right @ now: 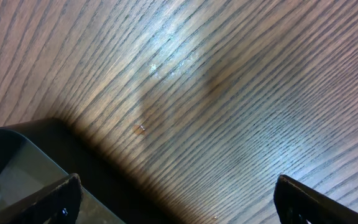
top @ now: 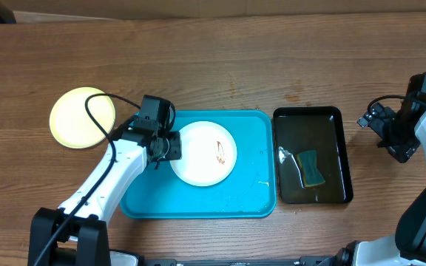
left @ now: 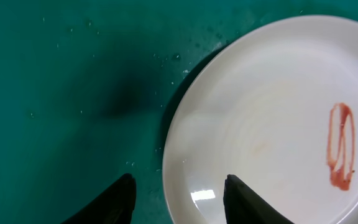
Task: Clean dirty plates on tray and stack at the side
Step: 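Hold the white plate with the left gripper while the right gripper grasps the sponge, then dip the sponge in the water with the right gripper and lift it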
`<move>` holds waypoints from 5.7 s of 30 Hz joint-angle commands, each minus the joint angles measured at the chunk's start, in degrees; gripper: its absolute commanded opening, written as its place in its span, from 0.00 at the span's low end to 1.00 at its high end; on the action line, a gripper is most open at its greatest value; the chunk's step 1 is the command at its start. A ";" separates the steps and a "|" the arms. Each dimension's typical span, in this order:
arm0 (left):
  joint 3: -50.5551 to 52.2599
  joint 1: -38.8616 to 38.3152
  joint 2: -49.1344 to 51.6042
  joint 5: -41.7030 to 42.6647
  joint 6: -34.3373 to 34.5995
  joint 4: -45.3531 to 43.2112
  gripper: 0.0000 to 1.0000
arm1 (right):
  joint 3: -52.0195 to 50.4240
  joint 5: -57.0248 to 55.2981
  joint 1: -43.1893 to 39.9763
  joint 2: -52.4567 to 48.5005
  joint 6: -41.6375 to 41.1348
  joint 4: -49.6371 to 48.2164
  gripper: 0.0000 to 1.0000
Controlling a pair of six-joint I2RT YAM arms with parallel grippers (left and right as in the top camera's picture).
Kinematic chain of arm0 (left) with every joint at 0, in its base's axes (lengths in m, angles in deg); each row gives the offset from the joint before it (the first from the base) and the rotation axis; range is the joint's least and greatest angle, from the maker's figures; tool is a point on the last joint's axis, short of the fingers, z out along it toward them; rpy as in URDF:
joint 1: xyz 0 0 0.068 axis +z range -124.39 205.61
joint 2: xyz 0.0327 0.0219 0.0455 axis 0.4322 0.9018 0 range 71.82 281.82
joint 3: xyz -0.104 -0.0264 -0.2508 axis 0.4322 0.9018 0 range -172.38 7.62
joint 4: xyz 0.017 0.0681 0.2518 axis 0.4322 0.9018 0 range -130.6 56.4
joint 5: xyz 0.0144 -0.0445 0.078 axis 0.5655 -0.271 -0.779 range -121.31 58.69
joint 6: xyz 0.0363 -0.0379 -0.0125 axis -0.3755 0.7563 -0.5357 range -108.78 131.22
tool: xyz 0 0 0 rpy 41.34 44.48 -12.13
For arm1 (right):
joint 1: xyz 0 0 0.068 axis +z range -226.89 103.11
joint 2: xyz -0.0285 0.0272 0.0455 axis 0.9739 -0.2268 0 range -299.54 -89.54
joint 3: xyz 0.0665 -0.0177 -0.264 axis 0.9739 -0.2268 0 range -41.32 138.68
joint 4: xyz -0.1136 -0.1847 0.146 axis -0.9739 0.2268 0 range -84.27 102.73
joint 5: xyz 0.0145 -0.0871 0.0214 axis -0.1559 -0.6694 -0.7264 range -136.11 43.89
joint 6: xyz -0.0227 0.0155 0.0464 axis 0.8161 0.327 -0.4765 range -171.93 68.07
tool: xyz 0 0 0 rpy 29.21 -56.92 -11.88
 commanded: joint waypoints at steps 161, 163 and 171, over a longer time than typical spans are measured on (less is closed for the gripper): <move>4.48 -0.31 7.17 4.07 0.94 -7.65 0.59 | -21.18 -1.33 26.14 6.08 -0.04 -16.02 0.67; 4.48 -0.31 7.17 4.07 0.94 -7.65 0.59 | -21.27 -1.66 26.14 6.05 -0.04 -16.74 0.67; 4.48 -0.31 7.17 3.89 0.94 -7.72 0.59 | -21.29 -1.42 26.71 6.05 -0.24 -16.90 0.34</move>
